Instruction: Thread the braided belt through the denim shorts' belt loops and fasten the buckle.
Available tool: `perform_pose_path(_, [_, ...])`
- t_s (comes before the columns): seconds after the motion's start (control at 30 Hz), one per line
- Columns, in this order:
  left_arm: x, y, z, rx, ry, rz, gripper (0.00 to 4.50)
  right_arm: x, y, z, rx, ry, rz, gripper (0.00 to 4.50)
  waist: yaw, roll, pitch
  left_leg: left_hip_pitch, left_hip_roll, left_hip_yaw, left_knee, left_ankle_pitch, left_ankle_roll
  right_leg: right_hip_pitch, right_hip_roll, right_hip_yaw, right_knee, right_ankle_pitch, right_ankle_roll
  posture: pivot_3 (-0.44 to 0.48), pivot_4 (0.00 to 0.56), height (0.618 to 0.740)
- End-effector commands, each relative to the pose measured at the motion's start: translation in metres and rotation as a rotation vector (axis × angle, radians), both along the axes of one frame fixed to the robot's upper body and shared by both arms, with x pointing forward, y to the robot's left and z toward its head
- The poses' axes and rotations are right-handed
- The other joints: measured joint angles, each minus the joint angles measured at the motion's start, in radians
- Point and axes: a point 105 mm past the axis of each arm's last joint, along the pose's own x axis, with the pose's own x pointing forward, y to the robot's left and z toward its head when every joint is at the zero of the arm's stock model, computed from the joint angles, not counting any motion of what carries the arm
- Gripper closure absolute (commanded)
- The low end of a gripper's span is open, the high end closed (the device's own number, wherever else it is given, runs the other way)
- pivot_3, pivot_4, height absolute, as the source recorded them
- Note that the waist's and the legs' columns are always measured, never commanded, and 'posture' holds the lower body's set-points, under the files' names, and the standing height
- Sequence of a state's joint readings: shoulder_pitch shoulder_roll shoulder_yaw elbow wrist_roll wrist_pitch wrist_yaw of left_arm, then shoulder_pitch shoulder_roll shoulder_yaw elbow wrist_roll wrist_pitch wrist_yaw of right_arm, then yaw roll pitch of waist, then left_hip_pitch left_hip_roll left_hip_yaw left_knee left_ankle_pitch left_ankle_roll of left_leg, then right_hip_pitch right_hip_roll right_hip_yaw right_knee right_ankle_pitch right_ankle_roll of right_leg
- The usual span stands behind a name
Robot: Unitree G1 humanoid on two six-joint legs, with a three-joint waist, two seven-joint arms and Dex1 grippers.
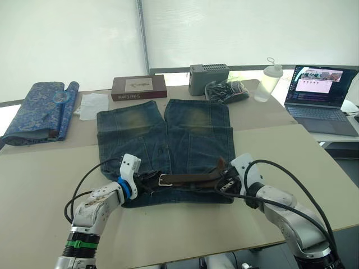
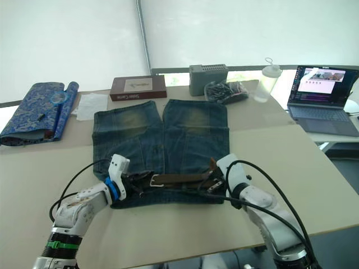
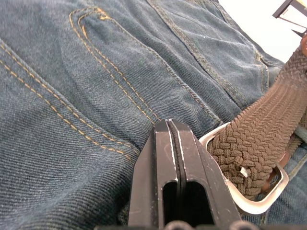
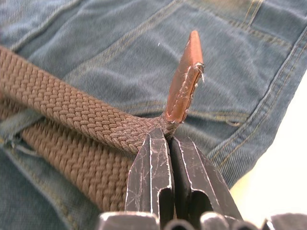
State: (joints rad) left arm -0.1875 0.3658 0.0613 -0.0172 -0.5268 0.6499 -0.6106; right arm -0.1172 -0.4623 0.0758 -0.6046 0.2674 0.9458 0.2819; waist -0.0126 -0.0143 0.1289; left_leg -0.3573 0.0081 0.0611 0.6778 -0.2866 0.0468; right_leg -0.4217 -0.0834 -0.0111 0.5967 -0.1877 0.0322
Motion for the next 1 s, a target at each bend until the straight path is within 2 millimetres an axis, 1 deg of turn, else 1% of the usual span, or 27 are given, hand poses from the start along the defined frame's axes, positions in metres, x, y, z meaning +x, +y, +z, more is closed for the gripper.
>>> perform_pose_path(0.03, [-0.004,0.031,-0.011,-0.178,0.132,0.155,4.47,0.004,0.002,0.027,0.068,-0.106,-0.005,4.50,-0.003,-0.001,0.001,-0.001,0.001,0.000,0.000,0.000,0.000,-0.001,0.001,0.000,0.000,0.000,0.000,0.000,0.150,0.740])
perform_pose_path(0.1, [0.000,0.031,0.013,-0.290,0.078,0.149,4.47,0.002,0.010,0.032,0.111,-0.117,0.027,4.50,-0.007,-0.005,0.003,-0.003,0.004,0.000,0.000,0.000,0.000,-0.003,0.005,0.000,-0.001,0.001,-0.002,0.000,0.150,0.740])
perform_pose_path(0.13, [0.000,0.029,0.025,-0.314,0.052,0.125,4.47,0.002,0.013,0.035,0.139,-0.122,0.038,4.50,-0.007,-0.008,0.005,-0.004,0.005,0.000,0.000,0.000,0.000,-0.004,0.006,0.000,-0.001,0.001,-0.003,0.000,0.150,0.740])
perform_pose_path(0.17, [-0.001,0.026,0.033,-0.323,0.036,0.099,4.47,0.001,0.016,0.037,0.159,-0.124,0.045,4.50,-0.007,-0.009,0.006,-0.006,0.006,-0.001,0.000,0.000,0.000,-0.006,0.007,-0.001,-0.001,0.001,-0.004,0.000,0.150,0.740])
perform_pose_path(0.23, [-0.005,0.013,0.048,-0.316,0.002,0.017,4.47,0.000,0.022,0.043,0.206,-0.129,0.074,4.50,-0.004,-0.011,0.007,-0.012,0.006,-0.001,0.001,0.000,0.000,-0.012,0.008,-0.001,0.000,0.003,-0.007,0.000,0.150,0.740])
perform_pose_path(0.27, [-0.007,0.006,0.052,-0.273,-0.023,-0.019,4.47,0.001,0.026,0.048,0.244,-0.133,0.086,4.50,-0.003,-0.011,0.007,-0.016,0.006,-0.001,0.001,0.001,-0.001,-0.016,0.008,-0.001,0.000,0.004,-0.009,0.000,0.150,0.740])
perform_pose_path(0.3, [-0.008,0.000,0.055,-0.220,-0.051,-0.052,4.47,0.001,0.029,0.053,0.278,-0.135,0.092,4.50,-0.002,-0.012,0.007,-0.018,0.005,0.000,0.001,0.001,-0.002,-0.017,0.008,-0.001,0.000,0.007,-0.014,0.000,0.150,0.740])
perform_pose_path(0.37, [-0.008,-0.014,0.065,-0.114,-0.141,-0.113,4.47,0.003,0.036,0.062,0.357,-0.127,0.107,4.50,-0.001,-0.012,0.008,-0.021,0.004,0.000,0.001,0.001,-0.002,-0.019,0.007,-0.001,-0.001,0.008,-0.016,0.000,0.150,0.740])
perform_pose_path(0.43, [-0.008,-0.027,0.076,0.033,-0.265,-0.182,4.47,0.005,0.042,0.067,0.426,-0.089,0.108,4.50,0.001,-0.012,0.008,-0.023,0.003,0.000,0.001,0.001,-0.003,-0.020,0.006,-0.001,-0.002,0.009,-0.015,0.000,0.150,0.740])
perform_pose_path(0.47, [-0.010,-0.035,0.086,0.091,-0.344,-0.225,4.23,0.006,0.045,0.068,0.461,-0.054,0.105,4.50,0.001,-0.012,0.008,-0.024,0.003,0.000,0.002,0.001,-0.003,-0.020,0.006,-0.001,-0.002,0.009,-0.015,0.000,0.150,0.740])
perform_pose_path(0.53, [-0.013,-0.051,0.103,0.185,-0.493,-0.305,3.60,0.009,0.051,0.068,0.539,0.014,0.094,4.50,0.004,-0.012,0.008,-0.026,0.002,0.000,0.002,0.001,-0.003,-0.021,0.004,-0.001,-0.003,0.010,-0.015,0.000,0.150,0.740])
perform_pose_path(0.6, [-0.015,-0.060,0.109,0.279,-0.603,-0.342,2.67,0.010,0.054,0.070,0.596,0.056,0.079,4.50,0.005,-0.012,0.008,-0.027,0.002,-0.001,0.002,0.001,-0.003,-0.022,0.004,-0.002,-0.003,0.010,-0.015,0.000,0.150,0.740])
perform_pose_path(0.63, [-0.014,-0.067,0.115,0.314,-0.669,-0.352,2.25,0.011,0.057,0.075,0.642,0.069,0.077,4.50,0.005,-0.011,0.008,-0.027,0.002,-0.001,0.002,0.001,-0.003,-0.022,0.004,-0.001,-0.003,0.010,-0.015,0.000,0.150,0.740])
perform_pose_path(0.7, [-0.012,-0.079,0.126,0.364,-0.774,-0.348,1.28,0.013,0.060,0.082,0.711,0.082,0.071,4.50,0.005,-0.011,0.009,-0.028,0.001,-0.001,0.002,0.001,-0.003,-0.023,0.003,-0.001,-0.002,0.010,-0.015,0.000,0.150,0.740])
perform_pose_path(0.77, [-0.009,-0.089,0.132,0.400,-0.843,-0.337,0.35,0.015,0.061,0.089,0.759,0.090,0.062,4.50,0.006,-0.011,0.009,-0.029,0.001,-0.001,0.002,0.001,-0.003,-0.024,0.003,-0.001,-0.002,0.010,-0.014,0.000,0.150,0.740])
perform_pose_path(0.87, [-0.001,-0.094,0.132,0.433,-0.865,-0.296,0.35,0.016,0.063,0.093,0.791,0.104,0.059,4.50,0.004,-0.011,0.009,-0.029,0.001,-0.001,0.002,0.001,-0.003,-0.024,0.003,-0.002,-0.002,0.010,-0.014,0.000,0.150,0.740])
perform_pose_path(0.97, [0.008,-0.093,0.131,0.466,-0.868,-0.233,0.35,0.016,0.065,0.094,0.802,0.114,0.058,4.50,0.001,-0.010,0.009,-0.029,0.000,-0.001,0.002,0.001,-0.002,-0.024,0.004,-0.002,-0.002,0.010,-0.014,0.000,0.150,0.740])
perform_pose_path(1.0, [0.011,-0.092,0.129,0.501,-0.877,-0.220,0.35,0.015,0.065,0.095,0.806,0.116,0.058,4.50,-0.001,-0.010,0.009,-0.029,0.000,-0.001,0.002,0.001,-0.002,-0.024,0.004,-0.002,-0.002,0.010,-0.014,0.000,0.150,0.740])
